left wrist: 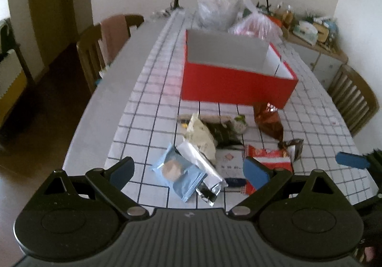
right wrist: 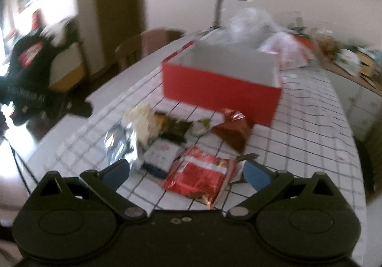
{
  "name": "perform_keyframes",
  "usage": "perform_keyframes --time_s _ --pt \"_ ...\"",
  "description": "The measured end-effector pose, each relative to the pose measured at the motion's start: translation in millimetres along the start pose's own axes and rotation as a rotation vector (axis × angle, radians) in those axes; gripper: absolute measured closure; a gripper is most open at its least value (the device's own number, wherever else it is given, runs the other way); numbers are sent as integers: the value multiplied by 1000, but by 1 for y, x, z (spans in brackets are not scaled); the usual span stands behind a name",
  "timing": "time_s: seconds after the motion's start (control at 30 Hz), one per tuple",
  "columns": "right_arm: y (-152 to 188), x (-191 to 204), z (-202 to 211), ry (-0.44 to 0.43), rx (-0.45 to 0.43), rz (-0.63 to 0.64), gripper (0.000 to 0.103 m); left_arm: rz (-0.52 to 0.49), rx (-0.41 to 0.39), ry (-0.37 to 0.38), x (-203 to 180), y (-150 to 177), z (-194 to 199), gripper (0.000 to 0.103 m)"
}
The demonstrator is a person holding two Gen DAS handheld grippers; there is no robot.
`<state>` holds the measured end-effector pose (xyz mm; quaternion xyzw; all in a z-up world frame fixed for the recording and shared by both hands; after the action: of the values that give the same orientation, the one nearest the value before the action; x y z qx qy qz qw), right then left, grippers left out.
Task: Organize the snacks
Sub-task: 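Lower the left tool onto the blue cookie packet while the right tool lowers onto the red chip bag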
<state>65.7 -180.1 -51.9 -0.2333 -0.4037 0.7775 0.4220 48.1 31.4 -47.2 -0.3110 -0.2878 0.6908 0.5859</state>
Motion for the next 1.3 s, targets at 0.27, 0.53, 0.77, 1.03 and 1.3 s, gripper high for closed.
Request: perform_keyframes --time_s 0.27,0.53,0.77,1.03,1.3 --pt "13 -10 -50 -128 105 166 3 41 126 -5 10 12 -52 6" --pt "18 -16 -97 -216 195 344 5 178 226 -65 37 20 -85 8" --pt "26 -17 -121 -263 234 444 5 345 303 -83 60 24 -105 10" --pt "27 -17 -138 -297 259 498 8 448 339 -77 66 20 -125 10" --pt "18 -32 -144 -180 250 270 17 546 376 -78 71 23 -141 17"
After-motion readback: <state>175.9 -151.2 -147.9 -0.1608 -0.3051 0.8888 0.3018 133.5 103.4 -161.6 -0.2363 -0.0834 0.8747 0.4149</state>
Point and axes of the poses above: each gripper's, at about its wrist camera, not at the fingertips, and z roughly against the way its jaws point, x to its left, y to its underside, the point moved 1 cm from there along -z, roughly the way its jaws point, and after that the axes turned 9 degrees about -x, right-handed, at the moved point
